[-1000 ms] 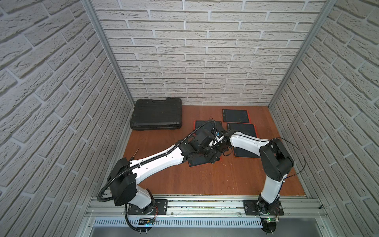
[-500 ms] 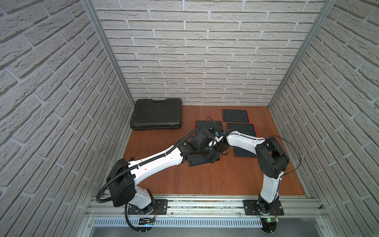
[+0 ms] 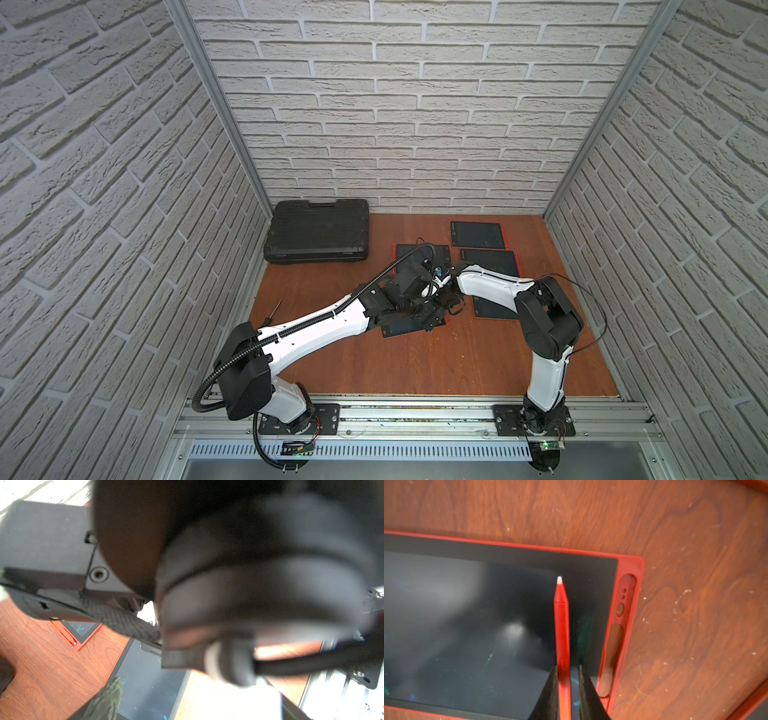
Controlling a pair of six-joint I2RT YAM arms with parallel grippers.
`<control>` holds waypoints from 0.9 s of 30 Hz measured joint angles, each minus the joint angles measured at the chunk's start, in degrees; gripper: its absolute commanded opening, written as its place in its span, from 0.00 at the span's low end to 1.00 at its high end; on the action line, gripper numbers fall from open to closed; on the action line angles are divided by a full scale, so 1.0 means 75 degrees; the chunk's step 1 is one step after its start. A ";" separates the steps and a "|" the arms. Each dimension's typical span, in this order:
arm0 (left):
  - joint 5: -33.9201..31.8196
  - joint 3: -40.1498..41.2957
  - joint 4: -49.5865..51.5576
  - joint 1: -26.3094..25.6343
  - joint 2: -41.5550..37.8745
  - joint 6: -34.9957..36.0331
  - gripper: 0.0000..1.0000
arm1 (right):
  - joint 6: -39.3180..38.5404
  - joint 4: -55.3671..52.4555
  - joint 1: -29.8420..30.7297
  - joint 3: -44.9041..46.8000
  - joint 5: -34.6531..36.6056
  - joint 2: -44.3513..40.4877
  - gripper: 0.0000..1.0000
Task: Place the stylus back onto the writing tablet
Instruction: Adjust the stylus on the writing tablet.
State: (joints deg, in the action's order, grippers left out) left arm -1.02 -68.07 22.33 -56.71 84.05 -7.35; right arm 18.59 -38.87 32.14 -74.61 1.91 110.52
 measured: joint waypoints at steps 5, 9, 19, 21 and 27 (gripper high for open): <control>-0.0006 0.0000 0.0015 0.0003 -0.0003 -0.0023 0.98 | -0.0050 -0.0105 0.0006 -0.0149 0.0236 0.0108 0.16; -0.0006 0.0000 0.0015 0.0000 -0.0003 -0.0026 0.98 | -0.0050 -0.0146 0.0006 -0.0149 0.0399 0.0111 0.15; -0.0006 0.0000 0.0023 0.0000 -0.0003 -0.0029 0.98 | -0.0047 -0.0204 0.0006 -0.0134 0.0659 0.0111 0.14; -0.0003 0.0000 0.0026 0.0000 -0.0003 -0.0029 0.98 | -0.0047 -0.0201 0.0006 -0.0128 0.0670 0.0108 0.13; 0.0012 0.0000 0.0023 -0.0003 -0.0003 -0.0020 0.98 | 0.0009 -0.0166 0.0003 -0.0079 0.0726 0.0076 0.13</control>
State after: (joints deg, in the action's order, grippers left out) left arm -0.93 -68.07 22.50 -56.73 84.03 -7.51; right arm 18.65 -40.12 32.16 -75.20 7.35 111.09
